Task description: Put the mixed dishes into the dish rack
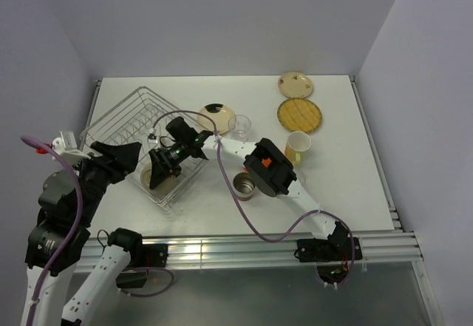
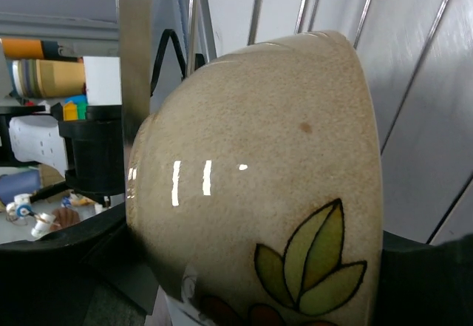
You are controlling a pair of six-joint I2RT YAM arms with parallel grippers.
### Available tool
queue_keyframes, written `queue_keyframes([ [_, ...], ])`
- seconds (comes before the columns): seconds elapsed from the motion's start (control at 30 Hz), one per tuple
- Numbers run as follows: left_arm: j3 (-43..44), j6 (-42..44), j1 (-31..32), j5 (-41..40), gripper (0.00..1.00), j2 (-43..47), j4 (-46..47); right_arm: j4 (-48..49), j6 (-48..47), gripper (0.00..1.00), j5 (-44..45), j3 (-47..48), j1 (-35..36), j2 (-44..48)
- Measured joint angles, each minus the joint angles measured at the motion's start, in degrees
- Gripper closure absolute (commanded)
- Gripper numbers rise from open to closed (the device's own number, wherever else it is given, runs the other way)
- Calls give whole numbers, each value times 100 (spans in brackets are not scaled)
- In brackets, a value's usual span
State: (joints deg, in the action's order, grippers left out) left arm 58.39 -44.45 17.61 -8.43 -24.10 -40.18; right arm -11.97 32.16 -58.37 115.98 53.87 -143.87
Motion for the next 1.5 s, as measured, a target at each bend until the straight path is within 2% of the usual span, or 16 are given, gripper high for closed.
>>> queue_keyframes([
  [0.17, -79, -46, 0, 0, 31, 13, -4, -251, -361, 17, 61, 181, 9, 0],
  [0.3, -96, -48, 0, 0, 31, 33, 2, -570, -704, 0, 221, 339, 9, 0],
  [0.93, -192, -68, 0, 0, 31, 254, 11, -1355, -1862, 0, 756, 516, -107, 114],
  [1.5, -385, -76, 0, 15, 31, 302, 35, -1843, -2461, 0, 1056, 507, -332, 313],
])
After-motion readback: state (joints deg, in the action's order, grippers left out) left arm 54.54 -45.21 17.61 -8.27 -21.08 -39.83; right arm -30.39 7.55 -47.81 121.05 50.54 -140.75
